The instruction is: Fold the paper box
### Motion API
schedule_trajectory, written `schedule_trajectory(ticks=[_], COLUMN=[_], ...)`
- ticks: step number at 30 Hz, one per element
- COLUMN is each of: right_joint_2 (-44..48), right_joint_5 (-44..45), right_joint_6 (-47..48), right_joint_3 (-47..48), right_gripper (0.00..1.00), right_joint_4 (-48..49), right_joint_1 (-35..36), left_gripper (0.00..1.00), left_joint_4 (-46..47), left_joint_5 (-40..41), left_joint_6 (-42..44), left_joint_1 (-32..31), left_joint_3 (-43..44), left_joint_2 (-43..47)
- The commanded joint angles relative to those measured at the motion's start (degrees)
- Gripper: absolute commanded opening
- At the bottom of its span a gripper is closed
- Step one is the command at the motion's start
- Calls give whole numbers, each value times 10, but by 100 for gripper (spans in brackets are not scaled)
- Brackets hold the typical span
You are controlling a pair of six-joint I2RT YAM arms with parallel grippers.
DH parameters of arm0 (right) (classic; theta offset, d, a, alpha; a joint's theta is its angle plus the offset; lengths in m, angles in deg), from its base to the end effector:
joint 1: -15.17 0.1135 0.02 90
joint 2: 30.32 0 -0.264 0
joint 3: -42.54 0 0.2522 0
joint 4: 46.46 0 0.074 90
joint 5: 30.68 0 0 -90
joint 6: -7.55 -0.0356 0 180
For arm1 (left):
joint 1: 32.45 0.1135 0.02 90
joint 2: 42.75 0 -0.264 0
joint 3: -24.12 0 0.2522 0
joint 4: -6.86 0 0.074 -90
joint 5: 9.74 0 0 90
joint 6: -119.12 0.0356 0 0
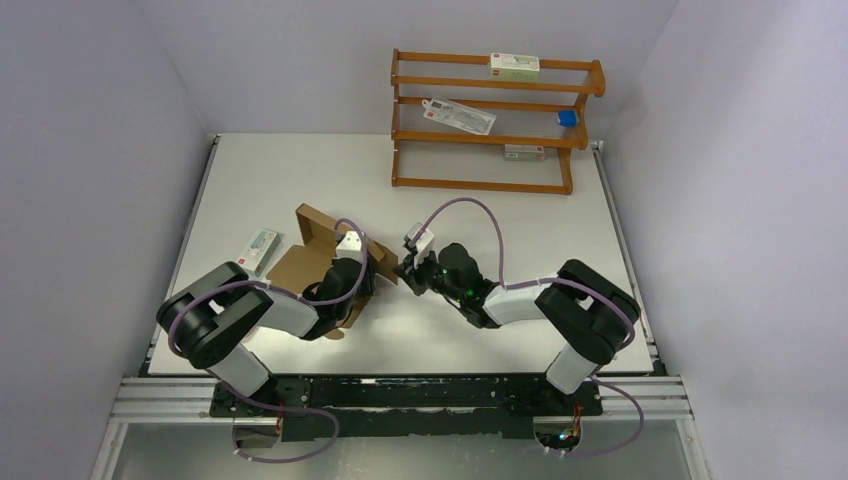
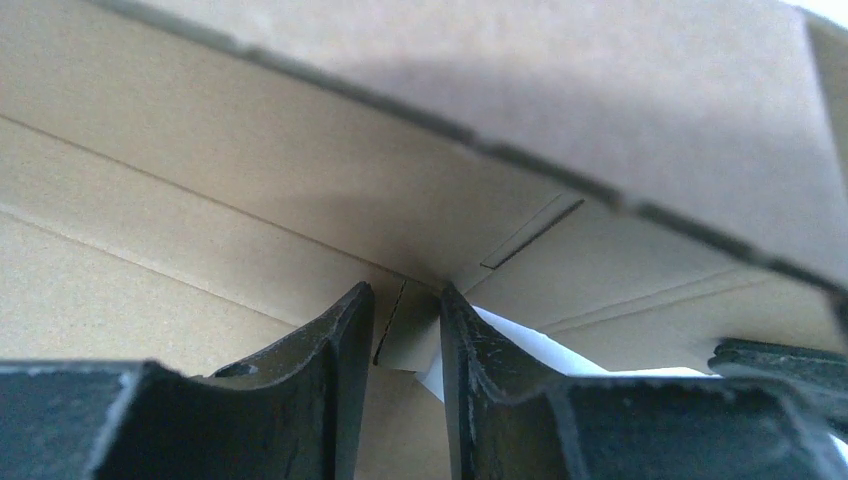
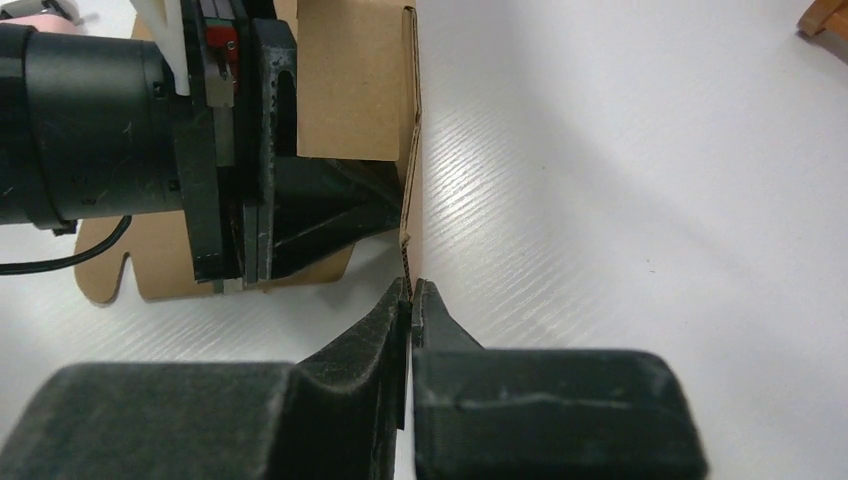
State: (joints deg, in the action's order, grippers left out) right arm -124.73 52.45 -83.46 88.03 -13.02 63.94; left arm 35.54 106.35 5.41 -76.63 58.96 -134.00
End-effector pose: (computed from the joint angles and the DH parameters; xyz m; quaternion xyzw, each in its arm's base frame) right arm 0.2020 0.2370 0.1574 -0.3548 0.7118 0.2976 0.5281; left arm 0.1967 -0.1693 0.1180 0.0333 0.8413 -0.1210 0.5258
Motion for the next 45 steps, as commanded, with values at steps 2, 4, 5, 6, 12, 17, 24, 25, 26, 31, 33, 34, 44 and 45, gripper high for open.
schedule_trajectory(ticks=[2,4,5,6,12,17,24,25,26,31,33,34,44,45], right_joint_2=[19,26,34,41,97,114,59,42,25,-49,-66,-70,-108,-113], right_joint_5=[-49,-67,-78,-96,-211,-204,-164,-168,-179,-217,-236,-244,-257,-249], right_joint_6=[6,6,21,23,25,27,34,33,31,25,19,15,-7,-10], right_joint_3=[10,8,5,5,20,25,59,67,73,107,113,112,128,130], right_gripper=[9,14,19,22,42,44,37,37,35,28,26,26,27,28], right_joint_4=[-12,-12,-13,-18,-69,-88,-103,-101,-94,-71,-60,-49,-16,-15], right_joint_1=[5,3,-4,-13,-62,-102,-140,-139,-138,-113,-102,-97,-54,-52], left_gripper=[33,31,30,30,28,28,27,27,27,25,24,24,18,18], left_joint_4=[16,19,17,16,12,29,44,44,45,55,56,58,71,72], left_joint_5=[-41,-52,-54,-57,-76,-94,-116,-117,-120,-138,-142,-144,-161,-162], left_joint_6=[-21,-23,-23,-23,-26,-37,-46,-47,-47,-53,-55,-55,-60,-60], left_joint_1=[18,21,21,23,33,43,54,56,57,67,70,70,70,70], left_joint_3=[-19,-21,-21,-23,-31,-44,-56,-55,-55,-54,-53,-53,-45,-46], left_joint_2=[-9,-11,-10,-9,1,-1,-2,-3,-5,-22,-26,-29,-60,-60])
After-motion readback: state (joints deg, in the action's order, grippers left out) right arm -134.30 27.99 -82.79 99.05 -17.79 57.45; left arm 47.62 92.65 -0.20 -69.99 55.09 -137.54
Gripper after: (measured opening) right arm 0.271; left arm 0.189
